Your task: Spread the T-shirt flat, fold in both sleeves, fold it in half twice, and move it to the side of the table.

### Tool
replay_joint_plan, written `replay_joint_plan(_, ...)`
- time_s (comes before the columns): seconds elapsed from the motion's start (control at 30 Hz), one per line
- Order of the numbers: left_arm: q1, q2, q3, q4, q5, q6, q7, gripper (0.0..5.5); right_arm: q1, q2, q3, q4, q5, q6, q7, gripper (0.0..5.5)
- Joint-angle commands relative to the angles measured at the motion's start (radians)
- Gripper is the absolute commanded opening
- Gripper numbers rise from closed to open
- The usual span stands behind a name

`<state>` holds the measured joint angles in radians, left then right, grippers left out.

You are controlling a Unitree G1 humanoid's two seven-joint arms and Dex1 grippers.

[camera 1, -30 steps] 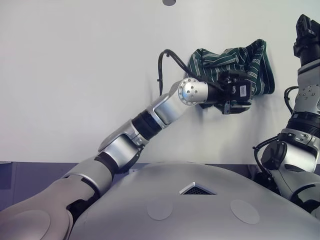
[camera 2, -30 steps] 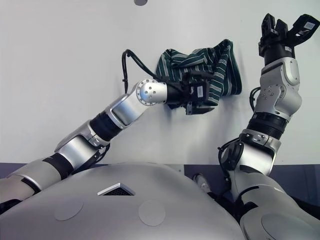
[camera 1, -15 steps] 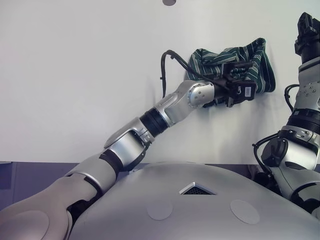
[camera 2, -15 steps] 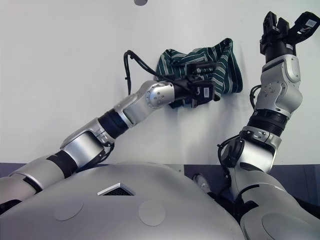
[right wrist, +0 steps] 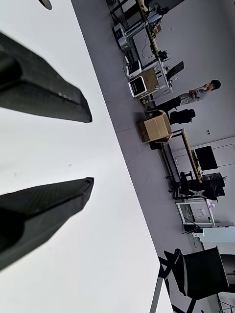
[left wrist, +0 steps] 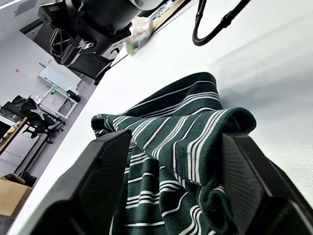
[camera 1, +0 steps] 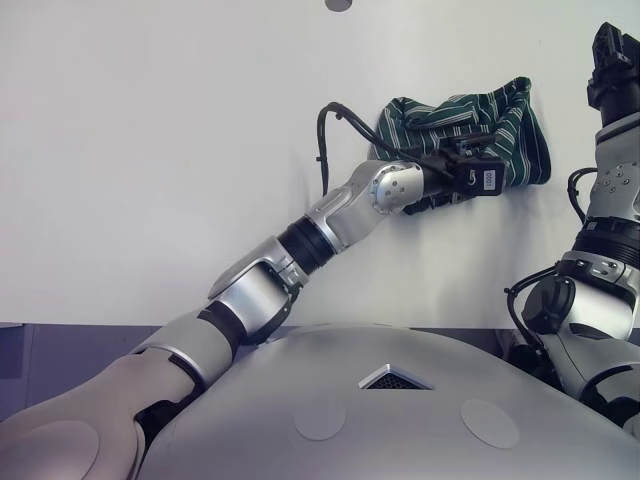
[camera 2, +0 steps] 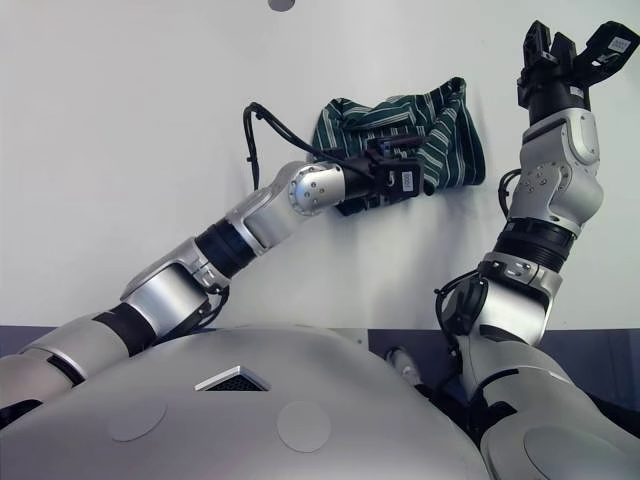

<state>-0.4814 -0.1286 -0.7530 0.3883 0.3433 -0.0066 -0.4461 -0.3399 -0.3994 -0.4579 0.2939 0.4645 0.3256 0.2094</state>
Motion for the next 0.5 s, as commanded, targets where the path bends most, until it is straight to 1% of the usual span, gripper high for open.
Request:
replay_joint_plan(0.03, 0.013, -0.021, 0.029, -0.008, -0.035, 0.021, -0.025, 2.18, 0.014, 0.008, 0.009, -0.003, -0.014, -0.012, 0.004, 2.09)
replay_joint_plan(0.43, 0.032, -0.021, 0.03, -0.007, -0.043, 0.051, -0.049, 0.14, 0.023, 0.01, 0.017, -0.014, -0.017, -0.016, 0.007, 2.09)
replay_joint_plan(0.47, 0.032, -0.02, 0.031, -0.007, -0.044, 0.052, -0.051, 0.02, 0.023, 0.01, 0.017, -0.014, -0.017, -0.016, 0.007, 2.09)
replay_joint_plan(0.5, 0.032, -0.019, 0.033, -0.008, -0.044, 0.052, -0.052, 0.02, 0.023, 0.01, 0.017, -0.014, -0.017, -0.017, 0.006, 2.09)
